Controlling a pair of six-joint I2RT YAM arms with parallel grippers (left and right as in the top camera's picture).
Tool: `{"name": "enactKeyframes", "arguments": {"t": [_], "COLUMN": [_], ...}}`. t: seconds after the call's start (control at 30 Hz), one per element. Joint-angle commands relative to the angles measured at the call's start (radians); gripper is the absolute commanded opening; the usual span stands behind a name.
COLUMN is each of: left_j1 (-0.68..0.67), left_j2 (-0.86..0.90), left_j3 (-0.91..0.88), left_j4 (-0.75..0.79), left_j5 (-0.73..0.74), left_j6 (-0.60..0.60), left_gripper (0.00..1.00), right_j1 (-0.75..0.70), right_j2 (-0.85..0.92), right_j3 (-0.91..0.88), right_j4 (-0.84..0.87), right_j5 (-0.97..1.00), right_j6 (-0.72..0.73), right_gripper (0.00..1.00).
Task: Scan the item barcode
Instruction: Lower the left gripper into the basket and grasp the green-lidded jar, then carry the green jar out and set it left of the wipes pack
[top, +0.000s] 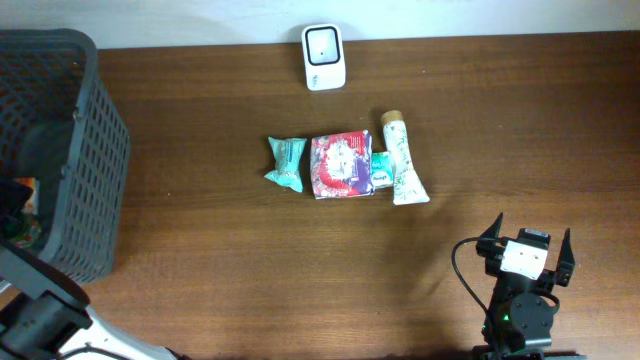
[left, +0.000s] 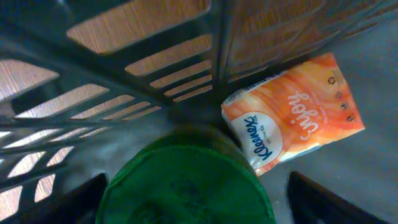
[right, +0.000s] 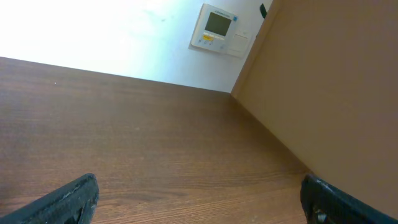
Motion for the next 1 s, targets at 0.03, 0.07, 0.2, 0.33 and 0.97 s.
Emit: {"name": "enactKeyframes", "arguments": {"t": [0.03, 0.07, 0.2, 0.33, 0.97], "left_j1": [0.012, 0.012, 0.011, 0.011, -0.590], "left_j2": [-0.024, -0.024, -0.046, -0.173, -0.643], "left_j3": [-0.009, -0.009, -0.009, -0.008, -0.008], "left_j4": [0.009, 0.005, -0.011, 0.000, 0.274], "left_j5": [-0.003, -0.003, 0.019, 0.130, 0.731], "left_j6": [-0.003, -0.004, -0.004, -0.004, -0.242], "left_gripper": [0.57, 0.52, 0.44, 0.45, 0.51], "right_j1": [-0.006, -0.006, -0.006, -0.006, -0.006], "right_j2": [-0.006, -0.006, -0.006, -0.006, -0.006], "right_j3": [-0.008, -0.008, -0.008, -0.008, -0.008], "right_j4": [-0.003, -0.003, -0.003, -0.003, -0.003], "right_j5": [0.009, 0.009, 0.009, 0.009, 0.009], "right_j6": [0.001, 0.001, 0.001, 0.001, 0.000], "right_gripper": [0.99, 0.99, 0.99, 0.99, 0.98]}}
